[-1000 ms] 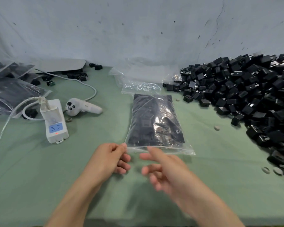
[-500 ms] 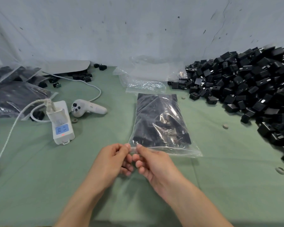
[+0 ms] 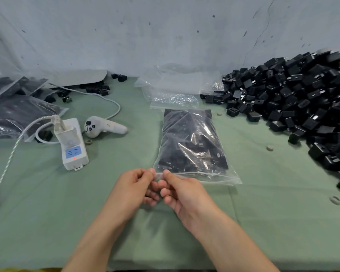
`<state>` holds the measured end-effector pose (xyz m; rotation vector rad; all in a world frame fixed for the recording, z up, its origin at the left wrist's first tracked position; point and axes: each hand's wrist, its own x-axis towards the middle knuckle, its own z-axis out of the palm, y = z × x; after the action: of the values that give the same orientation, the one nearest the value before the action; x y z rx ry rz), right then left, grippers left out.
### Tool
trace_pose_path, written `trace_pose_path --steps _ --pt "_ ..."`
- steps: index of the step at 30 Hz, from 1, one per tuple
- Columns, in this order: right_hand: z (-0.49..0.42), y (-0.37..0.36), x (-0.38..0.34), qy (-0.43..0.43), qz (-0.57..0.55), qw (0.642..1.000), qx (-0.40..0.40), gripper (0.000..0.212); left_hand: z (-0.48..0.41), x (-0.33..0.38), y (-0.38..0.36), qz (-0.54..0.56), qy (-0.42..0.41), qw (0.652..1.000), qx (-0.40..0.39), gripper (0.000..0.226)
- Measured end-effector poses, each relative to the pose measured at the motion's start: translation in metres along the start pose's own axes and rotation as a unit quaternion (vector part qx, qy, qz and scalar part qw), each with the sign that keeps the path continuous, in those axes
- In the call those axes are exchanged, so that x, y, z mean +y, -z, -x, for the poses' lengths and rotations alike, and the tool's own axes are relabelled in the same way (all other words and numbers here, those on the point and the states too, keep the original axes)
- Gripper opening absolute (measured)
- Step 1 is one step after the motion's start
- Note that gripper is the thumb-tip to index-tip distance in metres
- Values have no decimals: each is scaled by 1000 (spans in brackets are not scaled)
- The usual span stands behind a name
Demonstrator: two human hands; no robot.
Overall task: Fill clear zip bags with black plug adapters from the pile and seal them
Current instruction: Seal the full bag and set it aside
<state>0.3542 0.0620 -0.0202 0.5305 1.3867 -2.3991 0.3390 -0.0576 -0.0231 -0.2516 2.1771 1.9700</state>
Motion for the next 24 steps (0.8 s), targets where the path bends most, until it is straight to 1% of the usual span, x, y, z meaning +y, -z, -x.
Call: trace_pose_path --steps 7,14,19,24 --pt "0 0 0 -6 -11 1000 -3 22 -1 3 -1 -10 7 1000 -2 30" --pt "0 1 -1 -19 -20 999 -19 22 0 4 -1 9 10 1000 -8 27" --pt "0 0 -2 -26 -28 999 -8 23 0 4 -2 5 8 1000 -1 26" --pt "-1 -1 0 -16 -29 999 -6 21 0 3 -2 2 6 1000 1 26"
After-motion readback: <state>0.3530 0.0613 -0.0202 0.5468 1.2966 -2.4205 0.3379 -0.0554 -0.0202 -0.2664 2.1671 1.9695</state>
